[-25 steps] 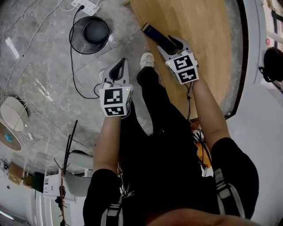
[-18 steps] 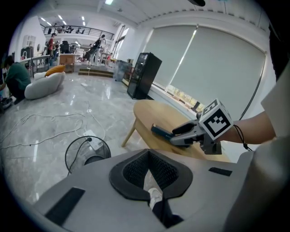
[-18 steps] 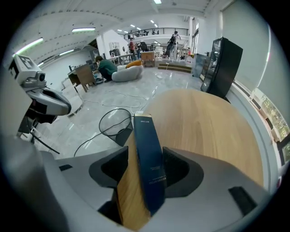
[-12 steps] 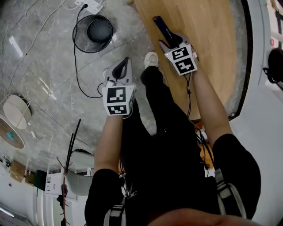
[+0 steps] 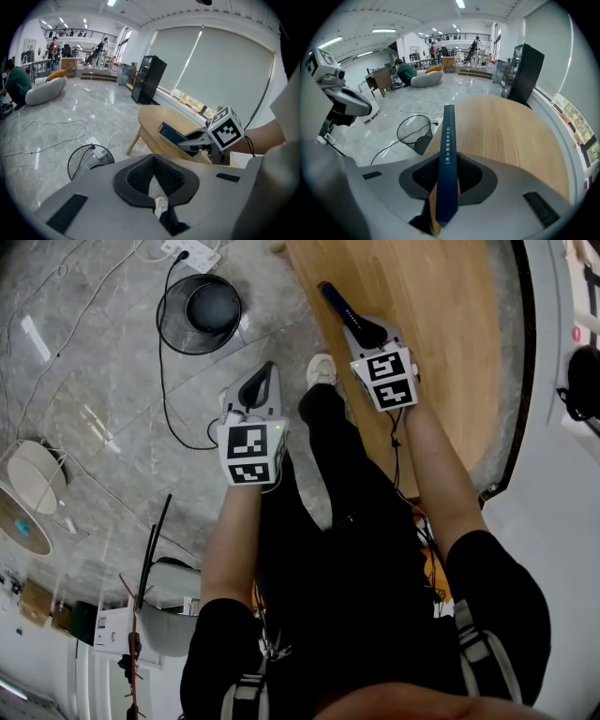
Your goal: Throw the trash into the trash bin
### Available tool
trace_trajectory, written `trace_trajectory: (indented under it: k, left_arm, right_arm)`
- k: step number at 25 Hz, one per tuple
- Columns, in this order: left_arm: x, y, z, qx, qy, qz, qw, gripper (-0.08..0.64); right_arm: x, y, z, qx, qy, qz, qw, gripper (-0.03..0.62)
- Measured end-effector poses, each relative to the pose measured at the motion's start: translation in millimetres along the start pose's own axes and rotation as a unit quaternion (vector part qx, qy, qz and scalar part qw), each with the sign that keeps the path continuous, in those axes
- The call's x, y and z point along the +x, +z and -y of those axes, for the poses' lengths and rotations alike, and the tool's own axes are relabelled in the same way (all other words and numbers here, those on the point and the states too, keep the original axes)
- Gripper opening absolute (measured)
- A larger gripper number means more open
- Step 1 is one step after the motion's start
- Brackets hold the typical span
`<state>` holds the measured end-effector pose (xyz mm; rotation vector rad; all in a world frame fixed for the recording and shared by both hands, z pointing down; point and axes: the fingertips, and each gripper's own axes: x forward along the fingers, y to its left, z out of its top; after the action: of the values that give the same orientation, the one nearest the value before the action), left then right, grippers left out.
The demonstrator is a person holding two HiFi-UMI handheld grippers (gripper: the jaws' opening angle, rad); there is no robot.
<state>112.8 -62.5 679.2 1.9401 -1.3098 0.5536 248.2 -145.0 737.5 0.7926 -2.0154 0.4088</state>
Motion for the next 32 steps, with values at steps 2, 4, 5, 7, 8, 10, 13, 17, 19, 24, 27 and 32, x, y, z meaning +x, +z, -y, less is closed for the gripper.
trace_trajectory:
  k: [2, 4, 5, 7, 8, 10, 13, 17, 19, 24, 27, 32]
  left_arm:
    - [-1, 6, 0, -0.001, 0.002, 0.005, 1.0, 0.012]
    - [-4, 13, 0, -0.002, 0.005, 0.012, 0.9999, 0.012]
    - [-5, 17, -1, -0.003, 0.006, 0.015, 0.9999, 0.012]
    - [-9, 27, -2, -0.007, 0.01, 0.021, 0.9997, 0.012]
    - [-11, 32, -3, -0.009, 0.012, 0.025, 0.9996, 0.012]
    - [-17, 44, -7, -0.011, 0.016, 0.036, 0.9992, 0.012]
    - [-31, 61, -9, -0.017, 0.02, 0.052, 0.9983, 0.012]
    - [-61, 89, -5, -0.022, 0.023, 0.074, 0.9967, 0.012]
    - [-77, 108, -6, -0.019, 0.024, 0.09, 0.9955, 0.012]
    - [-132, 155, -4, -0.019, 0.032, 0.123, 0.9917, 0.012]
    - [-169, 180, -3, -0.017, 0.04, 0.142, 0.9889, 0.012]
    - [-233, 204, -4, -0.021, 0.063, 0.173, 0.9826, 0.012]
  right_arm:
    - [-6, 8, -1, 0.004, 0.002, 0.013, 1.0, 0.089]
    - [-14, 15, -3, 0.015, 0.003, 0.029, 0.999, 0.089]
    - [-18, 19, -4, 0.022, 0.003, 0.036, 0.999, 0.089]
    - [-28, 27, -5, 0.035, 0.001, 0.051, 0.998, 0.089]
    - [-33, 33, -7, 0.041, 0.0, 0.058, 0.997, 0.089]
    - [-42, 47, -12, 0.049, -0.001, 0.074, 0.996, 0.087]
    - [-63, 71, -21, 0.051, -0.01, 0.102, 0.993, 0.087]
    - [-106, 109, -33, 0.057, -0.023, 0.145, 0.988, 0.087]
    - [-127, 130, -38, 0.06, -0.03, 0.166, 0.984, 0.087]
    - [-176, 172, -60, 0.09, -0.022, 0.2, 0.975, 0.087]
    - [-203, 197, -77, 0.088, -0.02, 0.219, 0.972, 0.087]
    - [-245, 239, -114, 0.058, -0.003, 0.252, 0.966, 0.087]
